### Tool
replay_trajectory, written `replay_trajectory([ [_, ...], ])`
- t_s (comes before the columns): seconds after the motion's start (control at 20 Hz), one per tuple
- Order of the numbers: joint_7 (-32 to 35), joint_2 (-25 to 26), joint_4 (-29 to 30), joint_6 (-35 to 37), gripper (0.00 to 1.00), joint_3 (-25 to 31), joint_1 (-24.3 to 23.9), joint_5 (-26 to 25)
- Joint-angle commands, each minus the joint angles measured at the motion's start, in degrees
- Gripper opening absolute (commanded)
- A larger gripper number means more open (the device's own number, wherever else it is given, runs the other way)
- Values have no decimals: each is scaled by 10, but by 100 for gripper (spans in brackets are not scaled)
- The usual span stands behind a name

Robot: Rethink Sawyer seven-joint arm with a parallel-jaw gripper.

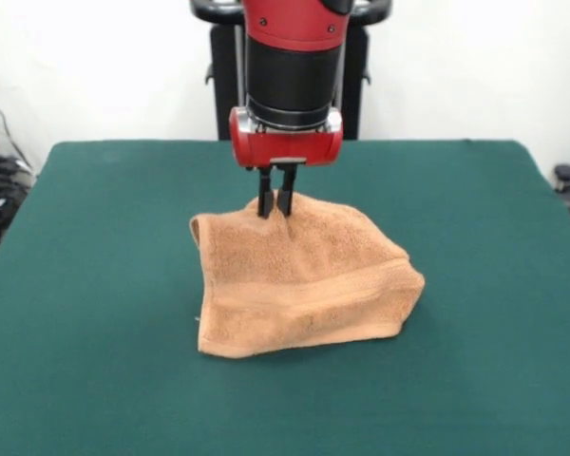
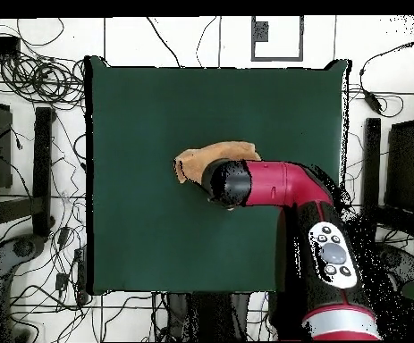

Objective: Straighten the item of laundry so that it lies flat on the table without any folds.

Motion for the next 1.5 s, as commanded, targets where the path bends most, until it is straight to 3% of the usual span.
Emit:
replay_trajectory([
  [0.05, -6, 6, 70, 125, 0, 4, 22, -20],
  [0.45, -1, 17, 56, 154, 0, 8, 25, -25],
  [0.85, 30, 49, 39, 67, 0, 12, 24, -34],
  [0.9, 19, 48, 44, 54, 100, 20, 17, -36],
  [1.05, 13, 49, 51, 30, 100, 29, 6, -33],
  [1.5, 1, 19, 43, 137, 100, 16, 23, -25],
])
